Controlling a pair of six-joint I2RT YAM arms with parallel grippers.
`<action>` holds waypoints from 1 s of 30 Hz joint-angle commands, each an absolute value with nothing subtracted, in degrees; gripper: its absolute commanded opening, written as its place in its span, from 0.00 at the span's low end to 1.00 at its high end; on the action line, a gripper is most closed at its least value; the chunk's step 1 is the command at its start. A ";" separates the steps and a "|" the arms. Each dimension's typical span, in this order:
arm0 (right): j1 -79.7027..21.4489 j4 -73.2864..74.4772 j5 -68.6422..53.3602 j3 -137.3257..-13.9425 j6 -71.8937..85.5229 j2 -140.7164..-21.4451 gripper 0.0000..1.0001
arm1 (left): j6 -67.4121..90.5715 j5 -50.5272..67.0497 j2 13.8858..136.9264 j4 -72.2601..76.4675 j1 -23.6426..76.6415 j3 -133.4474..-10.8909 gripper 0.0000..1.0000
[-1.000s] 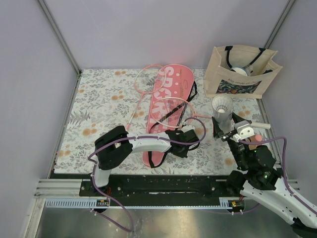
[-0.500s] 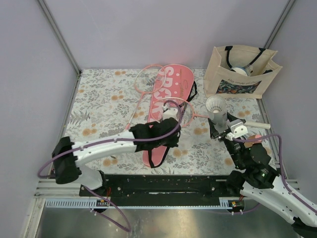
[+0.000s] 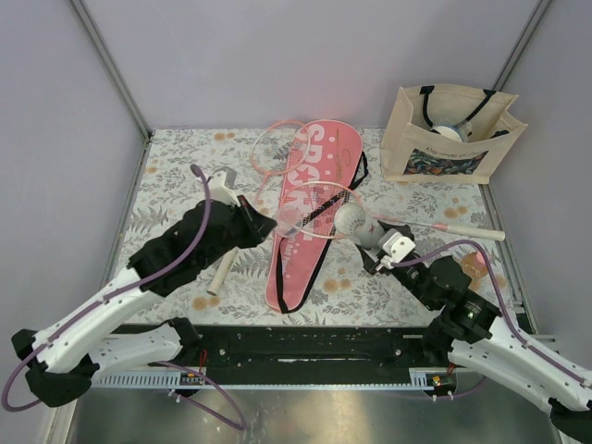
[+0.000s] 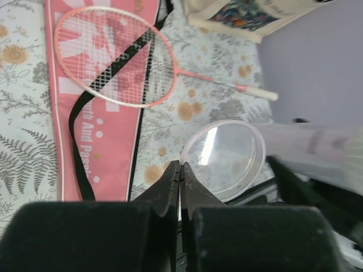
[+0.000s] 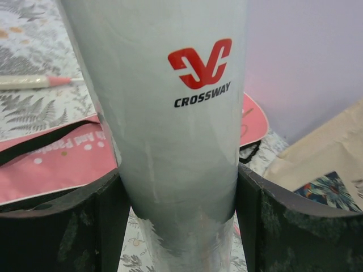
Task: Pack up the badminton gear
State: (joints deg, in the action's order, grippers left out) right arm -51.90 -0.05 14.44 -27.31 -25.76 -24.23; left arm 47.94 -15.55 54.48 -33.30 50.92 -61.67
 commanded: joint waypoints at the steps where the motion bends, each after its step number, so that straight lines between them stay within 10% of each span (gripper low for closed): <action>1: -51.68 -1.31 5.11 -28.56 -28.48 -27.85 0.62 | 46.94 -12.67 48.79 -31.73 50.71 -63.10 0.00; 30: -51.77 -4.13 -6.94 -29.18 -28.30 -35.95 0.62 | 47.28 3.16 53.70 -29.62 50.71 -63.02 0.00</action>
State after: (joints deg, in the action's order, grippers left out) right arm -51.90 -0.56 -4.75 -28.10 -29.34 -37.19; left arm 45.74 1.67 53.39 -33.01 50.83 -64.03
